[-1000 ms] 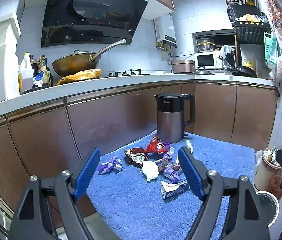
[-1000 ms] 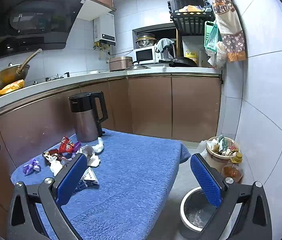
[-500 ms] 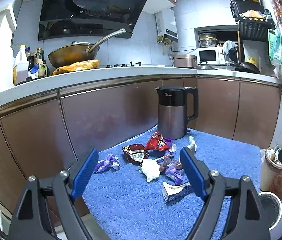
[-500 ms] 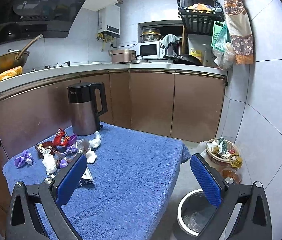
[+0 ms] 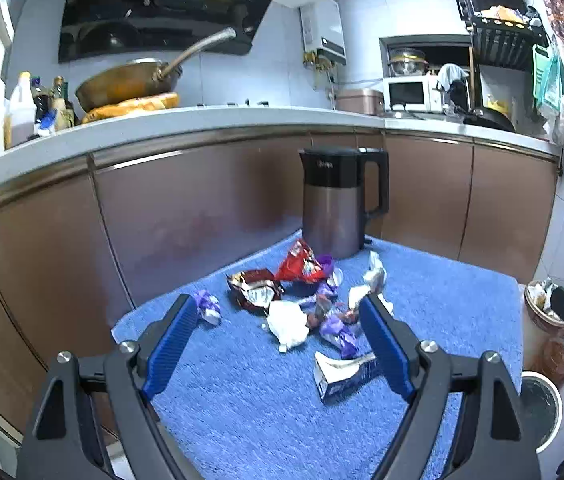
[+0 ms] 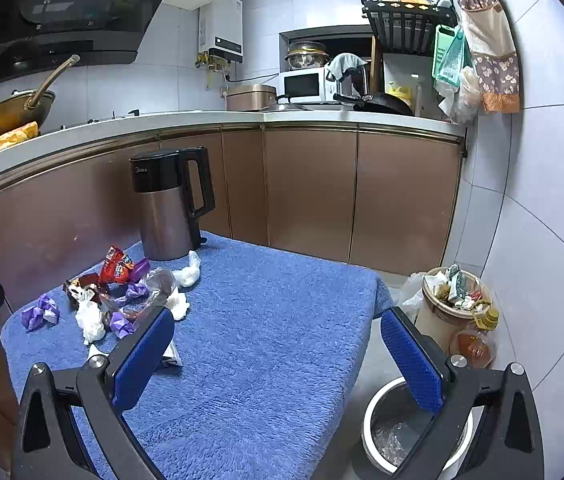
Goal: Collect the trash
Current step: 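Move both tools toward the wrappers on the blue towel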
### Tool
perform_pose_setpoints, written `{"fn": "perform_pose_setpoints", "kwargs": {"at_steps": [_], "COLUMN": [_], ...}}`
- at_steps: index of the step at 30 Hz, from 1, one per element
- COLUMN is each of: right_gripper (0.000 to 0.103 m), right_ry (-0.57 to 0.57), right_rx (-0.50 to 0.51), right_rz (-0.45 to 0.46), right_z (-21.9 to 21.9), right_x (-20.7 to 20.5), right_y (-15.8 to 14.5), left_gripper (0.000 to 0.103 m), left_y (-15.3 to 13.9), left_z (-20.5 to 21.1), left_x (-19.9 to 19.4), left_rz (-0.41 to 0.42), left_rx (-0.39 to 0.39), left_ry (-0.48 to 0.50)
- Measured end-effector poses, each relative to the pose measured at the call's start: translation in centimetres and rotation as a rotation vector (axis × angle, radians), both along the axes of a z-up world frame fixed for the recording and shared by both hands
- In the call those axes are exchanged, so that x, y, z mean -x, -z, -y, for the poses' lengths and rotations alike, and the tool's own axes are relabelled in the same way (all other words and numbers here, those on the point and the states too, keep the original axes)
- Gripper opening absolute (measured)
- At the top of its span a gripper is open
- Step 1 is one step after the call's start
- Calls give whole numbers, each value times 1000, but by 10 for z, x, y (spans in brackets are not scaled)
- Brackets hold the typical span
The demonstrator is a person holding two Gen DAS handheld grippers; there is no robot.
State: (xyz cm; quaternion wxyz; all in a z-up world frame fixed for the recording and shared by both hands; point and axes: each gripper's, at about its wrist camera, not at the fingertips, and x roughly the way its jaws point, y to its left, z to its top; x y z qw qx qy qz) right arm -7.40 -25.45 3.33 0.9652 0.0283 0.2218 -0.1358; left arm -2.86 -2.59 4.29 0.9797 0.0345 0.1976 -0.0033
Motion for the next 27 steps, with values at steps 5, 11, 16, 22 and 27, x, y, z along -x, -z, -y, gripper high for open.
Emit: {"fn": "perform_pose_setpoints", "kwargs": {"at_steps": [5, 11, 16, 22, 27], "right_gripper": [103, 103, 103, 103, 103], "right_ry": [-4, -21, -29, -39, -60], "right_rx": [-5, 7, 8, -8, -30], "right_rz": [8, 18, -18, -41, -54], "right_z": [4, 6, 6, 6, 6], "right_x": [-3, -10, -16, -21, -24], "right_y": [1, 4, 11, 17, 18], "left_gripper": [83, 83, 83, 83, 83], "left_y": [9, 12, 16, 21, 21], "left_z": [2, 0, -1, -4, -6], "left_x": [-8, -16, -19, -23, -26], "left_rz": [-19, -23, -17, -26, -28], "left_rx": [-11, 0, -11, -4, 0], "left_ry": [5, 10, 15, 30, 41]}}
